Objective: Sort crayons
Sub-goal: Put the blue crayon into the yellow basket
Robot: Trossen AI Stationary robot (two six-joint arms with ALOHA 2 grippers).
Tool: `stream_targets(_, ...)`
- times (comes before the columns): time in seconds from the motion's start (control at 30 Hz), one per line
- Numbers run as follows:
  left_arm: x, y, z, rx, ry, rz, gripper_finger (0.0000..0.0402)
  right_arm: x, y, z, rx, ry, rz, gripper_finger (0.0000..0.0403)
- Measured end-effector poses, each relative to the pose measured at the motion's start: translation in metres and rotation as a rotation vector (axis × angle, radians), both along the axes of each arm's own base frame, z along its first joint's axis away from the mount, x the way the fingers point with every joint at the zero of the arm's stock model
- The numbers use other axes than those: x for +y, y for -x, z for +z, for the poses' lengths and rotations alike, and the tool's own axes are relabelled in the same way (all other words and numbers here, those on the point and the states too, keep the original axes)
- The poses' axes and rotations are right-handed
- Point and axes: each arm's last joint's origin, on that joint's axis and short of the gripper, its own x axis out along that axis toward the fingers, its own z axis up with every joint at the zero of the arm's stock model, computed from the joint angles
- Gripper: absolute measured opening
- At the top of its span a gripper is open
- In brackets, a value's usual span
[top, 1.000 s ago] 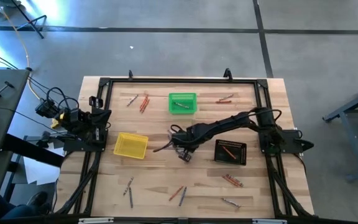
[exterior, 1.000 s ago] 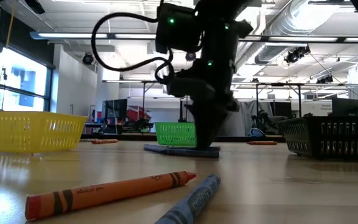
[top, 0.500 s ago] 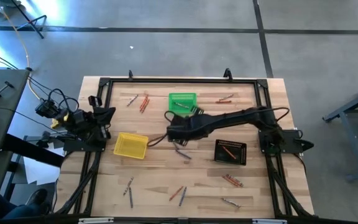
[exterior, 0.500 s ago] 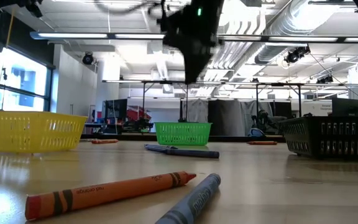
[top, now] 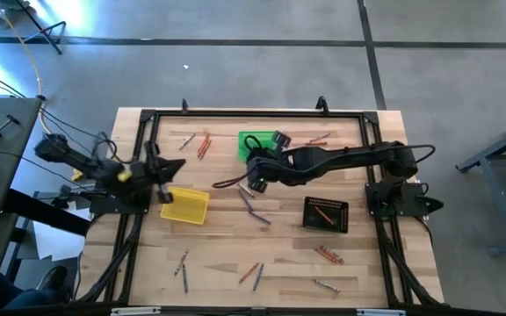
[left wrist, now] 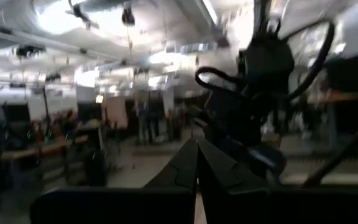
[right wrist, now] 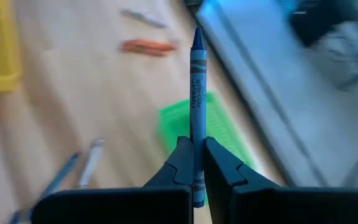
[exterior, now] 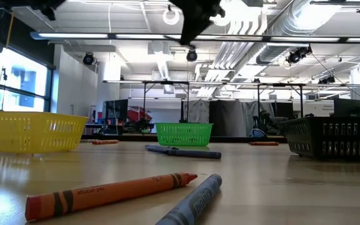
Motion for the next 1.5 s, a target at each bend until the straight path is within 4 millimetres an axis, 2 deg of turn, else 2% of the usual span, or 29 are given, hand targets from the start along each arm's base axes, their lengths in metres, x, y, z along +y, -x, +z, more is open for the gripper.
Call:
stream_targets(0.1, -0.003, -0.023, -0.002, 0.114, 0.01, 0.096, 0.0003, -0.014, 0.009, -0.02, -0.056, -0.071, 0.046, 0.0003)
stream_targets(0.2, -0.003, -0.042, -0.005, 0.173, 0.029, 0.162, 0.0003, -0.029, 0.031, -0.032, -0.167, -0.113, 0.059, 0.0003)
stream_targets(0.27, -0.004, -0.052, -0.009, 0.203, 0.024, 0.105, 0.0003, -0.039, 0.051, -0.04, -0.272, -0.136, 0.07, 0.0003)
stream_targets(0.37, -0.004, -0.068, -0.014, 0.242, 0.036, -0.032, 0.0003, -0.046, 0.075, -0.05, -0.519, -0.199, 0.141, 0.0003)
stream_targets(0.47, 0.002, -0.079, -0.02, 0.256, 0.098, -0.134, 0.0003, -0.041, 0.094, -0.057, -0.738, -0.221, 0.249, 0.0003)
stream_targets(0.57, 0.008, -0.089, -0.024, 0.245, 0.152, -0.317, 0.0003, -0.034, 0.105, -0.066, -0.852, -0.205, 0.295, 0.0003)
stream_targets(0.67, 0.013, -0.098, -0.025, 0.187, 0.175, -0.486, 0.0003, -0.029, 0.108, -0.073, -0.872, -0.197, 0.317, 0.0003)
stream_targets(0.73, 0.016, -0.104, -0.026, 0.146, 0.166, -0.519, 0.0003, -0.025, 0.107, -0.075, -0.851, -0.192, 0.332, 0.0003)
stream_targets(0.8, 0.02, -0.11, -0.03, 0.122, 0.192, -0.461, 0.0003, -0.022, 0.105, -0.077, -0.846, -0.196, 0.345, 0.0003)
stream_targets(0.97, 0.032, -0.119, -0.043, 0.094, 0.375, -0.15, 0.0003, -0.012, 0.105, -0.077, -0.834, -0.19, 0.386, 0.001)
stream_targets(1.1, 0.032, -0.121, -0.048, 0.116, 0.373, -0.141, 0.0011, -0.007, 0.105, -0.077, -0.821, -0.174, 0.418, 0.0024)
stream_targets(1.37, 0.019, -0.129, -0.032, 0.11, 0.271, -0.199, 0.0068, -0.004, 0.105, -0.077, -0.813, -0.165, 0.432, 0.0042)
stream_targets(1.5, 0.017, -0.135, -0.018, 0.05, 0.303, -0.174, 0.0091, -0.004, 0.105, -0.078, -0.813, -0.18, 0.425, 0.0043)
